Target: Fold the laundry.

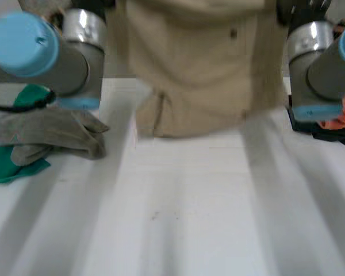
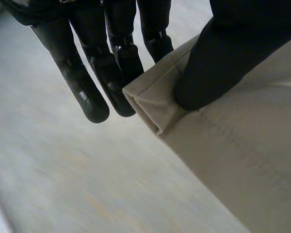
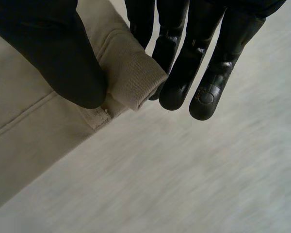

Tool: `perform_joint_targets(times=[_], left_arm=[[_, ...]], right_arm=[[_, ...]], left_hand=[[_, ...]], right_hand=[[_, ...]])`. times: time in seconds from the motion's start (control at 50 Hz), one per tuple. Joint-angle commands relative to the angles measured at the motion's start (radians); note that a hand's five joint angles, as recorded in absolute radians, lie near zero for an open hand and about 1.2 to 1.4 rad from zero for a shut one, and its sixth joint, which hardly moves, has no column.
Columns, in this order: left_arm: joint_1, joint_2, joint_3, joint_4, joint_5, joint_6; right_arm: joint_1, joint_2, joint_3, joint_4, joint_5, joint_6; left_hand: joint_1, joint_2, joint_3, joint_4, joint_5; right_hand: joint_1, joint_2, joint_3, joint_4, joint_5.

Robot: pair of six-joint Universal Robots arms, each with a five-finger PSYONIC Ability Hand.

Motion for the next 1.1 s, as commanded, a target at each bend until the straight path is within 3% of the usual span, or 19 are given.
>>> perform_joint_targets(times=[0.02,0.16,0.24,0.4,0.56,0.66,0.76,0.88,0.98,1.04,1.06,1.1], left_arm=[[0.006,0.113,-0.028,0.067,0.0,-0.115],[-0.003,0.228,-0.303,0.027,0.0,-0.132],[-0.01,0.306,-0.556,0.024,0.01,-0.137],[-0.058,0.299,-0.863,-0.028,0.006,-0.132],[-0.104,0.283,-1.004,-0.277,0.001,-0.128],[-0.119,0.409,-1.073,-0.481,-0.04,-0.139],[-0.125,0.524,-1.15,-0.596,-0.062,-0.131],[-0.144,0.648,-1.225,-0.755,-0.055,-0.128],[-0.236,0.698,-1.245,-0.918,-0.042,-0.143],[-0.28,0.704,-1.241,-0.947,-0.043,-0.143],[-0.296,0.71,-1.231,-0.95,-0.048,-0.143],[-0.299,0.722,-1.218,-0.95,-0.048,-0.142]], right_arm=[[0.008,0.015,-0.12,-0.034,-0.006,0.007],[0.009,0.003,-0.07,0.016,-0.007,0.049],[0.006,0.014,0.04,0.147,-0.011,0.05],[0.008,0.092,0.261,0.239,-0.043,0.044],[-0.001,0.095,0.401,0.424,-0.069,0.039],[-0.001,-0.032,0.528,0.565,-0.081,0.039],[-0.004,-0.19,0.643,0.637,-0.08,0.012],[-0.009,-0.323,0.783,0.761,-0.078,-0.153],[-0.038,-0.366,0.858,0.854,-0.073,-0.244],[-0.052,-0.379,0.898,0.863,-0.078,-0.252],[-0.053,-0.382,0.907,0.86,-0.078,-0.251],[-0.057,-0.382,0.921,0.852,-0.083,-0.251]], left_hand=[[0.259,0.198,0.204,0.196,0.231],[0.259,0.198,0.204,0.196,0.231],[0.259,0.198,0.204,0.196,0.231],[0.259,0.198,0.204,0.196,0.231],[0.259,0.198,0.204,0.196,0.231],[0.259,0.198,0.204,0.196,0.231],[0.259,0.198,0.204,0.196,0.231],[0.259,0.198,0.204,0.196,0.231],[0.259,0.198,0.204,0.196,0.231],[0.259,0.198,0.204,0.196,0.231],[0.129,0.067,0.074,0.066,0.1],[-0.398,-0.46,-0.453,-0.461,-0.427]], right_hand=[[0.441,0.225,0.201,0.207,0.25],[0.441,0.225,0.201,0.207,0.25],[0.441,0.225,0.201,0.207,0.25],[0.441,0.225,0.201,0.207,0.25],[0.441,0.225,0.201,0.207,0.25],[0.441,0.225,0.201,0.207,0.25],[0.441,0.225,0.201,0.207,0.25],[0.441,0.225,0.201,0.207,0.25],[0.441,0.225,0.201,0.207,0.25],[0.441,0.225,0.201,0.207,0.25],[0.441,0.225,0.201,0.207,0.25],[0.441,0.225,0.201,0.207,0.25]])
